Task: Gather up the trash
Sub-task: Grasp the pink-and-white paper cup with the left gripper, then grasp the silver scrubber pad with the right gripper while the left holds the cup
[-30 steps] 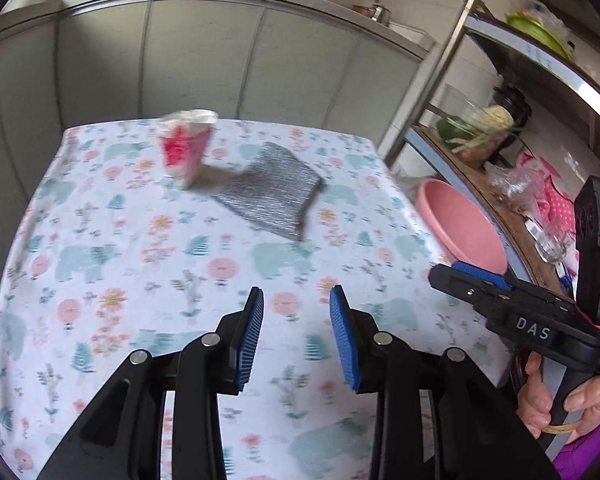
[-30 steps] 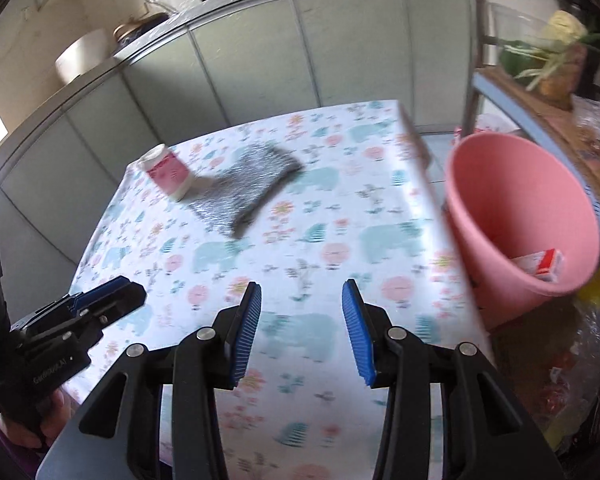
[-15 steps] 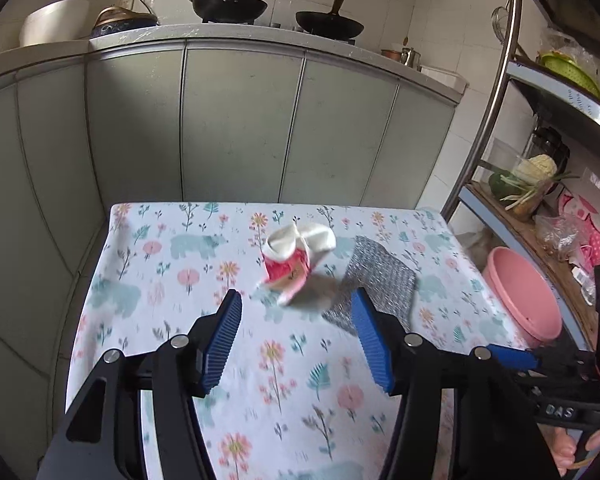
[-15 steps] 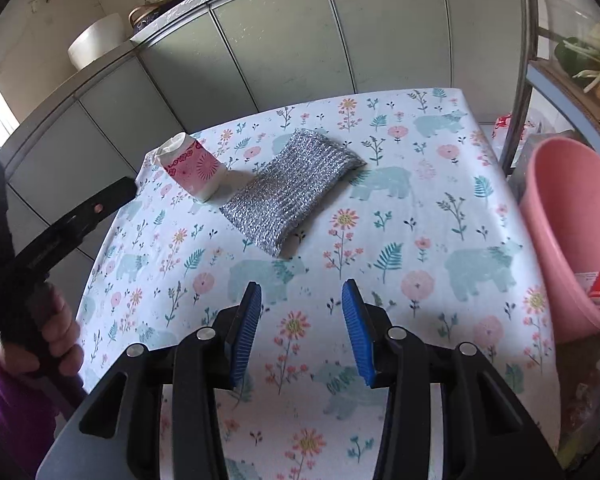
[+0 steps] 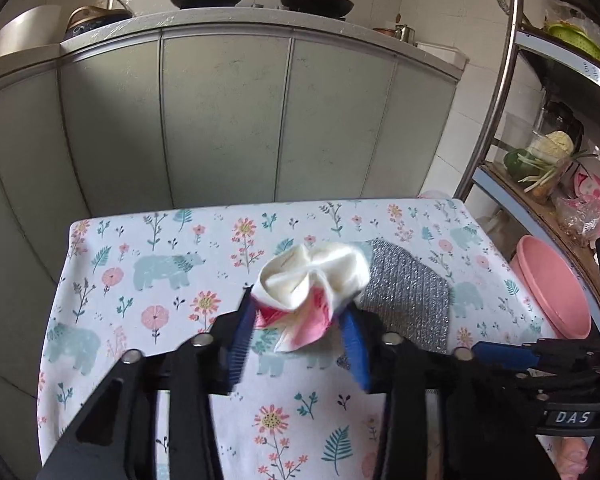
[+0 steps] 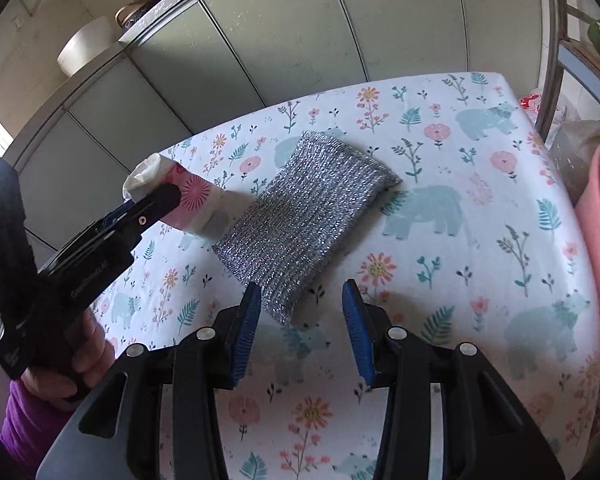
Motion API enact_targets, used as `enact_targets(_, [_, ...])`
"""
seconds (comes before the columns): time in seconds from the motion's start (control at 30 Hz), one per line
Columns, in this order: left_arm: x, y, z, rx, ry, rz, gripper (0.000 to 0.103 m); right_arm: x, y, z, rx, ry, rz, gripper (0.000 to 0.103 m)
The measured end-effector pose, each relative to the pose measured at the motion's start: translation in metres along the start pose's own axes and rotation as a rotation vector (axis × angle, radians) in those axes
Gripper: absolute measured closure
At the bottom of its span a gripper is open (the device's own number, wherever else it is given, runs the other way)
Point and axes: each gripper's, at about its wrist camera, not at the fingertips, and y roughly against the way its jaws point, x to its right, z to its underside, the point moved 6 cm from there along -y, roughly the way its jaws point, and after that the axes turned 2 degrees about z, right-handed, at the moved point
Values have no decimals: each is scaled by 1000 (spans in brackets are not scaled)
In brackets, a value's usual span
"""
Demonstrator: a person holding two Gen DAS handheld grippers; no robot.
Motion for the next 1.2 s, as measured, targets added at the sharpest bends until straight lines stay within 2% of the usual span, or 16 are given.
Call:
enact_targets(0.27, [-10, 34, 14, 14, 129, 4, 66, -13, -16, -4, 56, 29, 67, 60])
enact_targets(0.3, [-9, 40, 15, 19, 136, 3, 66, -13, -16, -4, 63, 30, 68, 71])
enact_targets(0.33, [-9, 45, 16, 24, 139, 1, 66, -12, -17, -4, 65, 32, 64, 86])
enact_targets(0.37, [-8, 50, 17, 29, 140, -1, 66, -11, -18, -4, 60, 29, 51, 87])
enact_targets(0.43, [-7, 60, 21, 36, 143, -7, 66, -7, -13, -2, 66, 32, 34, 97])
enact_targets(0.53, [-6, 72, 29, 23, 157, -8, 66, -5, 4, 8, 66, 45, 3, 99])
enact_targets(0.8, [9, 98, 50, 3, 170, 2, 66, 14, 60, 52, 30, 94, -15, 99])
enact_targets(1.0, [26, 107, 70, -41, 151, 19, 66, 43, 86, 85, -1, 118, 67, 98])
enact_targets(1.07, [31, 108, 75, -51, 149, 23, 66, 54, 90, 92, -11, 95, 92, 92])
enact_targets(1.13, [35, 109, 77, -57, 147, 28, 66, 66, 94, 96, -16, 58, 114, 78])
enact_targets(1.2, [38, 109, 79, -61, 144, 34, 66, 73, 99, 98, -10, 43, 122, 68])
